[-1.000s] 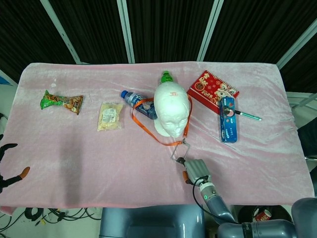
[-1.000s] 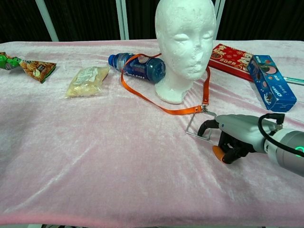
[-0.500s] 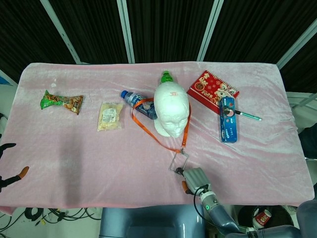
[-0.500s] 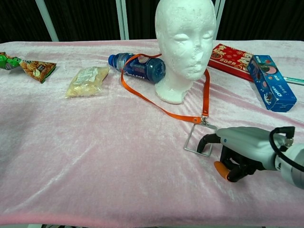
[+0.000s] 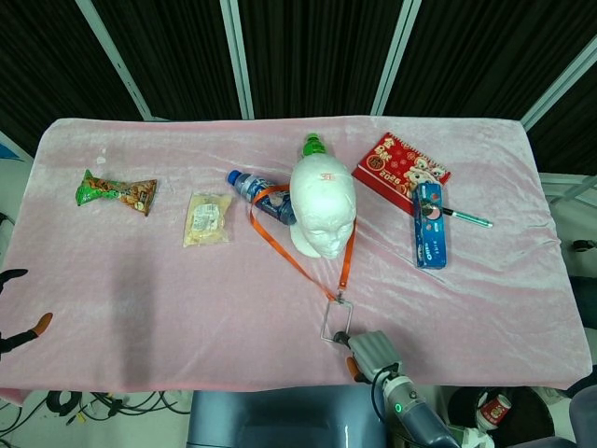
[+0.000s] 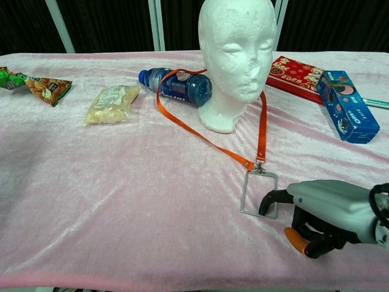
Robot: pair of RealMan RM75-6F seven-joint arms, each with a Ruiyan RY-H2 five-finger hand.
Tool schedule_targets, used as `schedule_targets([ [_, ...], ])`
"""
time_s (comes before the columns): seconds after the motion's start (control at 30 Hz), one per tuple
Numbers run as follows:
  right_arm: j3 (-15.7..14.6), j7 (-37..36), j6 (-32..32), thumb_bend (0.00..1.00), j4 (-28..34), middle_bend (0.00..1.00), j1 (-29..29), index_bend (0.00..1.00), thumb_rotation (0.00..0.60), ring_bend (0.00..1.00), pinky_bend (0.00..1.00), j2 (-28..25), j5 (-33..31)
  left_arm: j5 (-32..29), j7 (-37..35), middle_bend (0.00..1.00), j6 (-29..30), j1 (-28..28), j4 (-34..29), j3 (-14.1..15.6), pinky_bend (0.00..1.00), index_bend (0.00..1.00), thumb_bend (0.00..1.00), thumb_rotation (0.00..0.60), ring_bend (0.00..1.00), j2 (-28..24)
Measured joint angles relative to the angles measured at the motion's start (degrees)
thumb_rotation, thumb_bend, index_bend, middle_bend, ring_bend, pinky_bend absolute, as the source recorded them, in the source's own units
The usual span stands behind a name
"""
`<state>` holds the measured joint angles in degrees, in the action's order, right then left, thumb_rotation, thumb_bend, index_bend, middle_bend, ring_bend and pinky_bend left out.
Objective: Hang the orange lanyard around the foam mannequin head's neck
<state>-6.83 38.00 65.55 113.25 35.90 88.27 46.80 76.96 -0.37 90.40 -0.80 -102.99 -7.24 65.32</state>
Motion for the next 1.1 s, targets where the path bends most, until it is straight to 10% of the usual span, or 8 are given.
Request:
schedule_targets([
  [0.33,-1.39,-1.91,0.67,0.54,1.95,0.91,-2.09,0.23,0.600,0.92,0.91,-1.53,3.96,-0.12,0.49,0.05,0.20,0.11,0.04,-0.22,0.00,0.26,0.18,0.600,0.00,0.26],
  [0.77,4.02,-11.97,-0.54,0.33,3.71,0.82,-2.97,0.06,0.600,0.87,0.83,-8.68,4.65,-0.75,0.77,0.05,-0.27,0.11,0.11,-0.52,0.00,0.26,0.18,0.600,0.00,0.20],
  [1.1,6.09,-22.02,2.67,0.21,3.70,0.25,-8.55,0.06,0.600,0.37,0.34,-26.54,5.87,-0.64,1.61,0.04,-1.32,0.15,-0.77,0.20,0.00,0.26,0.18,0.600,0.00,-0.97],
])
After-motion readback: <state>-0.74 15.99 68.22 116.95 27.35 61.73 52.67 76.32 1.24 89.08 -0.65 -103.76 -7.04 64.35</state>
